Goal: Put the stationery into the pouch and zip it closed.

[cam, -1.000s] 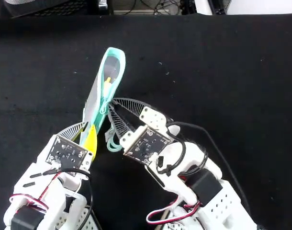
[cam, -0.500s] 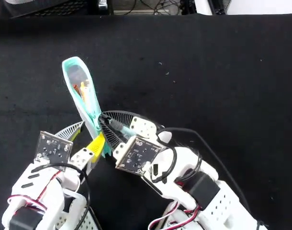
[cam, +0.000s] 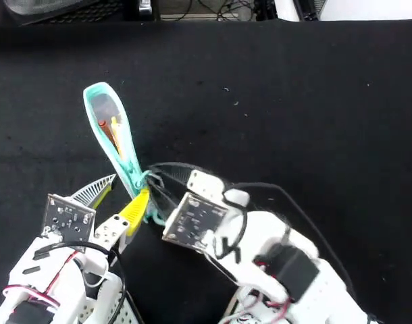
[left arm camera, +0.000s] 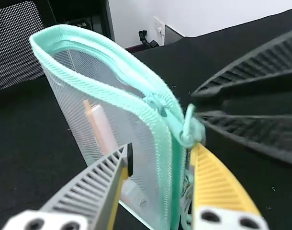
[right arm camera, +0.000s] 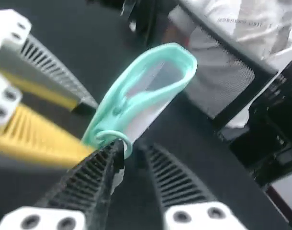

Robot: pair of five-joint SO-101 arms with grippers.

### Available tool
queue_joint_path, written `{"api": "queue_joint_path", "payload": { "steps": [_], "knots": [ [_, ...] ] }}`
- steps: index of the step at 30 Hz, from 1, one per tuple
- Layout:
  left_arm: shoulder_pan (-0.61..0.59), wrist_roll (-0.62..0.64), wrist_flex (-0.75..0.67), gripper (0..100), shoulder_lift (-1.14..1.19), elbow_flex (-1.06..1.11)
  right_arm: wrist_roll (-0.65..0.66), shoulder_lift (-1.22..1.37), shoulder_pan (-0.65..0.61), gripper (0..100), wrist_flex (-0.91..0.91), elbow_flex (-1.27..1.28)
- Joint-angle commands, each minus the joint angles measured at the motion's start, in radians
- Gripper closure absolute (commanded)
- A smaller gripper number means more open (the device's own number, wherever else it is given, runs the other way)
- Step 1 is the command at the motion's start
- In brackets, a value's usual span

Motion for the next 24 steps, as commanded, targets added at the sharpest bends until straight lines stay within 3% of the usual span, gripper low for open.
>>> {"api": "queue_joint_path", "payload": {
  "steps": [1,7,11,24],
  "knots": [
    [0.007,-0.014,-0.005,78,0.003,-0.008,-0.003,-0.067,-0.012,76.6,0.129,-0.065],
    [0.007,-0.032,-0.005,78,0.005,-0.008,-0.008,-0.137,-0.025,74.1,0.155,0.035],
    [0.007,-0.034,-0.005,78,0.005,-0.008,-0.083,-0.154,-0.109,74.1,0.147,0.097],
    [0.007,-0.034,-0.003,78,0.002,-0.008,-0.181,-0.150,-0.123,77.1,-0.176,0.341]
  ]
}}
